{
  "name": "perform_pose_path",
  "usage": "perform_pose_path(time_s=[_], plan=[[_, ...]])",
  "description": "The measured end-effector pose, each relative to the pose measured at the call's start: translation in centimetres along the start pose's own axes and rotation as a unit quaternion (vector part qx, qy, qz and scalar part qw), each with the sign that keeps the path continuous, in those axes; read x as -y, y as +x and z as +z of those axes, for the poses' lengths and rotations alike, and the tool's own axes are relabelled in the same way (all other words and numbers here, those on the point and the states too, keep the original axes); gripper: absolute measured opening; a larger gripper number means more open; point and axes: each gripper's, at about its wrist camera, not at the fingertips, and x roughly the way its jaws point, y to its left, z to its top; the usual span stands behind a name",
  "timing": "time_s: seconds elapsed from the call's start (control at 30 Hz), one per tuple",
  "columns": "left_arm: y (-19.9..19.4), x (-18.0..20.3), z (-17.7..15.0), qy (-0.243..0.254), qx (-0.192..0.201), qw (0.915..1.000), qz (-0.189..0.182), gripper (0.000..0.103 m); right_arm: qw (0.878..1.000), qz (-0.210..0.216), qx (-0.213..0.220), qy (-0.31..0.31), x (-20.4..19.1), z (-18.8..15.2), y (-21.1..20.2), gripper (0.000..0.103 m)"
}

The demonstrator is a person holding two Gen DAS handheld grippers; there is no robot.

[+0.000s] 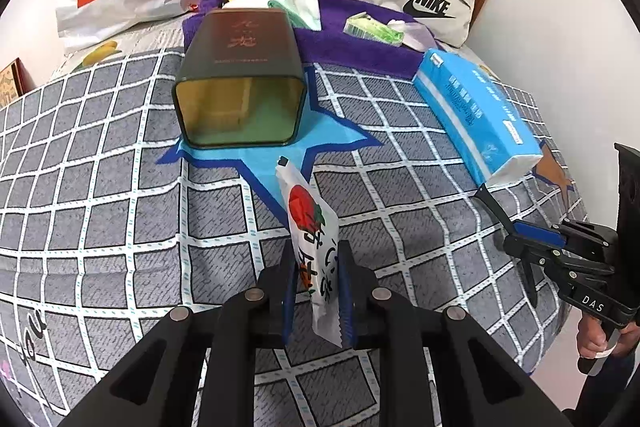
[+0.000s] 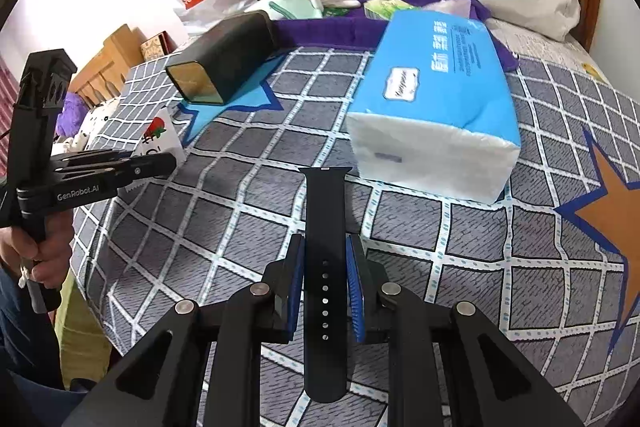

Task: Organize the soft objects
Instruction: 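Carry the snack packet with the left tool while the right tool carries the strap to the towel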

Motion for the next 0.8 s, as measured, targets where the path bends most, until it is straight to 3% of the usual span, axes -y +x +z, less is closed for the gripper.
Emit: perform_pose_path(time_s=[0.33,0.8], plan=[[-1.8,-0.1,1.8,0.002,0.022,0.9997,-0.006,0.018,0.999,0.033,0.039,-0.005,-1.1,1.4,-3.5,0.021],[-3.8,0.3,5.6,-0.009,0.036,0.9993,-0.002,0.018,0.997,0.009,0.079,0.001,1.2,6.9,-6.1,0.021]])
